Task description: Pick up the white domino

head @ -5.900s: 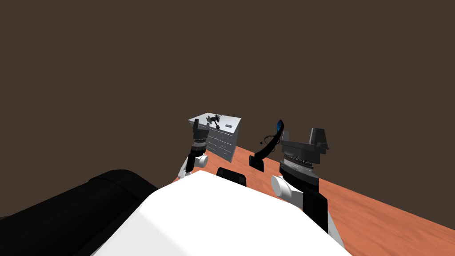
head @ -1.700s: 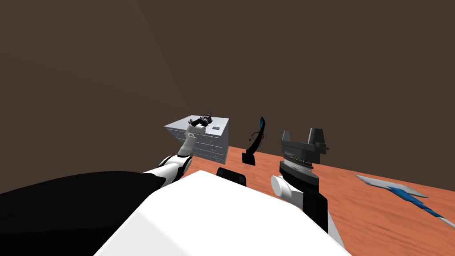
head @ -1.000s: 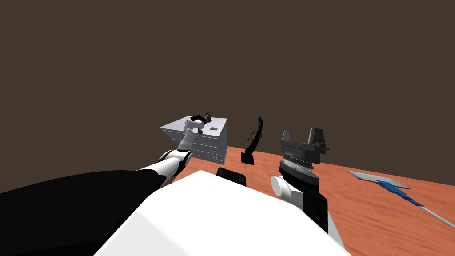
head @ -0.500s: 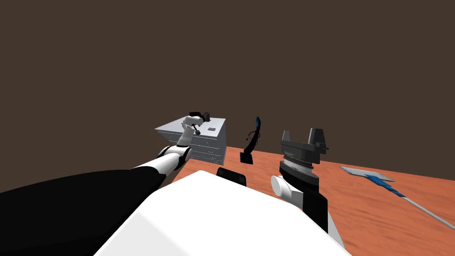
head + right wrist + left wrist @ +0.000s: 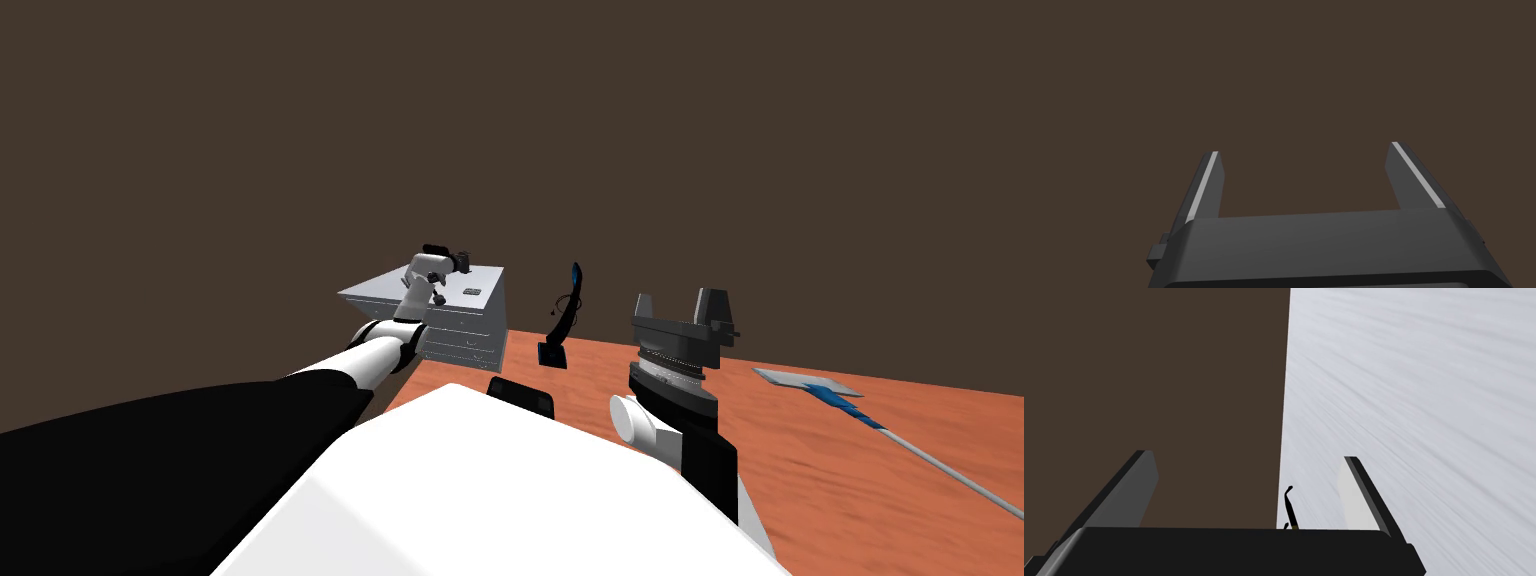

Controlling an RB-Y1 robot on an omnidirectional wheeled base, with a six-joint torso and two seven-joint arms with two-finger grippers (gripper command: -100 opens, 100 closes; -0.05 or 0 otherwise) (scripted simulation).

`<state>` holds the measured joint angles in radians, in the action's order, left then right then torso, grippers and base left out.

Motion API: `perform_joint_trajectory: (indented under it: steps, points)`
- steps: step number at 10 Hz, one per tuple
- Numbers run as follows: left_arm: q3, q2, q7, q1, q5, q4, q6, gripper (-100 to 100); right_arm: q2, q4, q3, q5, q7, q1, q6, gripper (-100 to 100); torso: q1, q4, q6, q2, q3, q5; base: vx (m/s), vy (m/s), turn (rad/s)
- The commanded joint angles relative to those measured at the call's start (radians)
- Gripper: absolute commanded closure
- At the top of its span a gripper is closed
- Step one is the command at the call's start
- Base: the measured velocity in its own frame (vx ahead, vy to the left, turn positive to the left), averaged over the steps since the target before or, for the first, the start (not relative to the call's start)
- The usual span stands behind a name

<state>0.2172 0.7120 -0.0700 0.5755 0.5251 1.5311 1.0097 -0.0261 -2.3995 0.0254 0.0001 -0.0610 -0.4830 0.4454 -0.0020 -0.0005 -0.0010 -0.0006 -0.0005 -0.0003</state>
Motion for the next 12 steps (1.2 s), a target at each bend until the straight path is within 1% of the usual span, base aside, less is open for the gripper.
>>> perform_joint_trajectory:
  steps: [1, 2, 3, 4, 5, 6, 7, 8, 9, 10, 11, 12]
  points:
    - [-0.001, 0.004, 0.001, 0.008, 0.003, -0.009, 0.042, -100, 0.000, 0.000, 0.000, 0.000, 0.000, 0.000, 0.000, 0, 0.000, 0.000, 0.000, 0.000, 0.000, 0.000, 0.004, -0.008, 0.004]
    - [-0.006, 0.035, 0.010, 0.041, 0.027, -0.053, 0.075, -100, 0.000, 0.000, 0.000, 0.000, 0.000, 0.000, 0.000, 0, 0.001, 0.000, 0.000, 0.001, 0.000, 0.000, 0.005, -0.022, -0.072]
    - [-0.006, 0.035, 0.010, 0.041, 0.027, -0.053, 0.100, -100, 0.000, 0.000, 0.000, 0.000, 0.000, 0.000, 0.000, 0, 0.000, 0.000, 0.000, 0.001, 0.000, 0.000, 0.010, -0.021, -0.044]
    - [-0.006, 0.035, 0.010, 0.041, 0.027, -0.053, 0.110, -100, 0.000, 0.000, 0.000, 0.000, 0.000, 0.000, 0.000, 0, 0.000, 0.000, 0.000, 0.001, 0.000, 0.000, 0.007, -0.009, 0.004]
    - [-0.012, 0.065, 0.020, 0.071, 0.051, -0.097, 0.150, -100, 0.000, 0.000, 0.000, 0.000, 0.000, 0.000, 0.000, 0, 0.001, 0.000, 0.000, 0.001, 0.000, 0.000, 0.008, -0.020, -0.057]
    - [-0.012, 0.065, 0.020, 0.071, 0.051, -0.097, 0.173, -100, 0.000, 0.000, 0.000, 0.000, 0.000, 0.000, 0.000, 0, 0.000, 0.000, 0.000, 0.001, 0.000, 0.000, 0.010, -0.023, -0.036]
    - [-0.019, 0.095, 0.030, 0.098, 0.073, -0.140, 0.201, -100, 0.000, 0.000, 0.000, 0.000, 0.000, 0.000, 0.000, 0, 0.000, 0.000, 0.000, 0.001, 0.000, 0.000, 0.014, -0.031, -0.066]
    - [-0.019, 0.095, 0.030, 0.098, 0.073, -0.141, 0.231, -100, 0.000, 0.000, 0.000, 0.000, 0.000, 0.000, 0.000, 0, 0.000, 0.000, 0.000, 0.000, 0.000, 0.000, 0.010, -0.030, -0.035]
    - [-0.028, 0.124, 0.041, 0.122, 0.094, -0.183, 0.261, -100, 0.000, 0.000, 0.000, 0.000, 0.000, 0.000, 0.000, 0, 0.000, 0.000, 0.000, 0.001, 0.000, 0.000, 0.011, -0.033, -0.061]
    - [-0.028, 0.124, 0.041, 0.122, 0.094, -0.183, 0.291, -100, 0.000, 0.000, 0.000, 0.000, 0.000, 0.000, 0.000, 0, -0.001, 0.000, 0.000, 0.001, 0.000, 0.000, 0.008, -0.027, -0.028]
    - [-0.028, 0.124, 0.041, 0.122, 0.094, -0.183, 0.298, -100, 0.000, 0.000, 0.000, 0.000, 0.000, 0.000, 0.000, 0, 0.000, 0.000, 0.000, 0.001, 0.000, 0.000, 0.000, -0.013, 0.009]
    - [-0.039, 0.151, 0.052, 0.143, 0.115, -0.225, 0.337, -100, 0.000, 0.000, 0.000, 0.000, 0.000, 0.000, 0.000, 0, 0.001, 0.000, 0.000, 0.001, 0.001, 0.000, 0.002, -0.026, -0.053]
